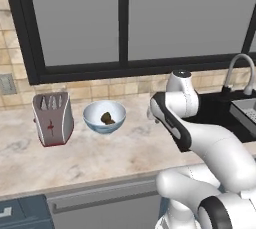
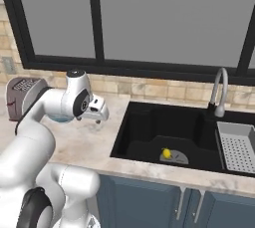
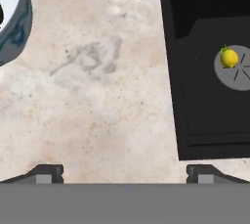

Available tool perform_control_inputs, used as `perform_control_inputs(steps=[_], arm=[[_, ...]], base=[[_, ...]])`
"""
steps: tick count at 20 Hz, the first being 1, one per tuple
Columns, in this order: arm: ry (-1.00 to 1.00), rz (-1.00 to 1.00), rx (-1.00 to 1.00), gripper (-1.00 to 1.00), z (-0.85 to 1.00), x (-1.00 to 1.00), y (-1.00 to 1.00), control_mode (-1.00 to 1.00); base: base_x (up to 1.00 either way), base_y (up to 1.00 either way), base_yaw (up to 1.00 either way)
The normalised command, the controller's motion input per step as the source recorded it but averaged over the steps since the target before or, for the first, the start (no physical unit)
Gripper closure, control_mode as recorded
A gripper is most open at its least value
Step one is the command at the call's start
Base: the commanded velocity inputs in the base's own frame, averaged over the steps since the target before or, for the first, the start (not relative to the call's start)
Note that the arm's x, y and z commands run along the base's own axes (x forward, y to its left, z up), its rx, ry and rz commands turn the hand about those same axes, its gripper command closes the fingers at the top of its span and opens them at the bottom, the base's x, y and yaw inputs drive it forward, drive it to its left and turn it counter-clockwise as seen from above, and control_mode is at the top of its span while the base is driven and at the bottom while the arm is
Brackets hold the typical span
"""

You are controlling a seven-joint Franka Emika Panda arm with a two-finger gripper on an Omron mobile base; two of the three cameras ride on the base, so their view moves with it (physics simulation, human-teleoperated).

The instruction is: Pick the kiwis from the cabinet and place them in one bowl. Pick the lemon from the sink and place it in the other bowl.

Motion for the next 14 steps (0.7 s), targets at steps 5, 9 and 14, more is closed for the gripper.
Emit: perform_control_inputs(steps=[5, 9, 14], arm=[[0.0, 0.0, 0.0, -1.0, 0.0, 0.0, 0.0, 1.0], [0.0, 0.0, 0.0, -1.0, 0.0, 0.0, 0.0, 1.0], [0.0, 0.0, 0.0, -1.0, 0.0, 0.0, 0.0, 1.0]], base=[[0.04, -0.6, 0.01], [0.02, -0.61, 0.02], [0.04, -0.6, 0.02]])
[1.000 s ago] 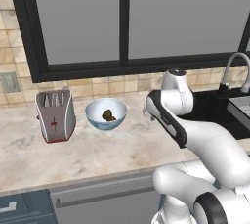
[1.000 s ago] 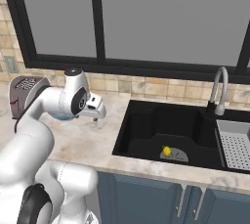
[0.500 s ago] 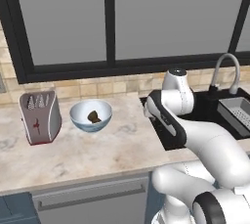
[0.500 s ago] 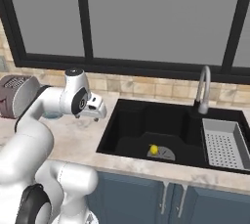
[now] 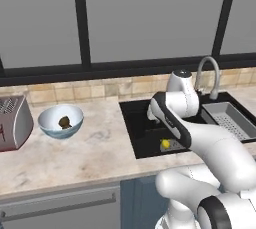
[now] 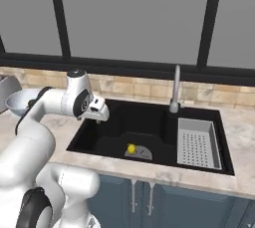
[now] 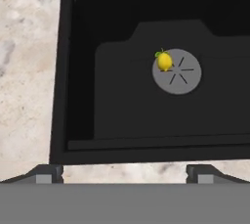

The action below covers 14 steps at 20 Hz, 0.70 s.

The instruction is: Pick the kiwis from the cabinet and place them in one bowl. Pick the lemon from the sink and place it in the other bowl.

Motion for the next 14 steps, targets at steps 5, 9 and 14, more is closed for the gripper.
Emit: perform_control_inputs(steps=[5, 9, 14], arm=[[0.0, 0.0, 0.0, -1.0, 0.0, 0.0, 0.0, 1.0], [0.0, 0.0, 0.0, -1.0, 0.0, 0.0, 0.0, 1.0], [0.0, 0.05, 0.0, -1.0, -0.01, 0.3, -0.12, -1.0]], base=[[0.08, -0.54, 0.02], [0.11, -0.45, 0.03], [0.0, 0.0, 0.0]])
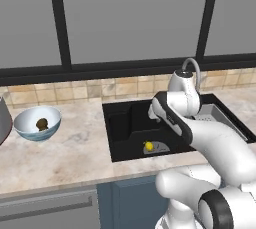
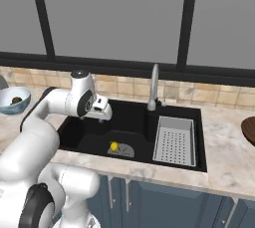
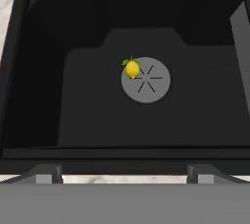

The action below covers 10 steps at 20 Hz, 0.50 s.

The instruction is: Pick the kiwis from the cabinet and place them in one bowl. Pick the lemon from the sink and place it in the other bowl.

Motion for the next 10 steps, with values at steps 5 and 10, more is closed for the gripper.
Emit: perform_control_inputs(steps=[5, 10], arm=[[0.03, 0.05, 0.02, -1.0, -0.2, 0.6, -0.16, -1.0], [0.16, 0.05, -0.04, -1.0, -0.73, 0.61, 0.02, -1.0]], base=[[0.0, 0.0, 0.0], [0.0, 0.0, 0.0]])
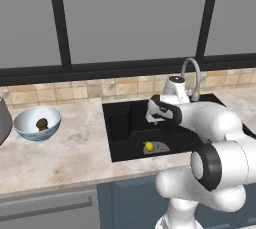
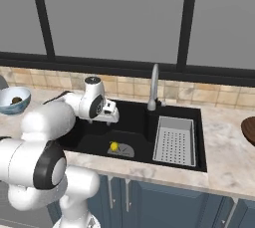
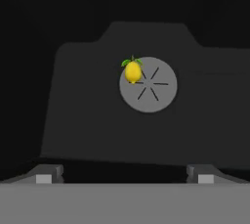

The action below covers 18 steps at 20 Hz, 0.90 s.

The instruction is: Pick the kiwis from the cabinet and place them in one bowl. Pick the lemon from the sink and place it in the other bowl.

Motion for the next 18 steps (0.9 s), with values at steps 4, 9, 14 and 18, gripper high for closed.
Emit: perform_control_inputs(steps=[4, 9, 14, 18], arm=[[0.07, 0.0, -0.14, -1.0, -0.72, 0.63, 0.14, -1.0], [0.0, 0.0, -0.02, -1.0, -0.43, 0.47, 0.0, -1.0], [0.0, 0.02, 0.0, -1.0, -0.42, 0.47, -0.08, -1.0], [-0.05, 0.01, 0.0, -1.0, -0.4, 0.7, -0.05, -1.0]], base=[[0.0, 0.0, 0.0], [0.0, 0.0, 0.0], [0.0, 0.0, 0.0], [0.0, 0.0, 0.0]])
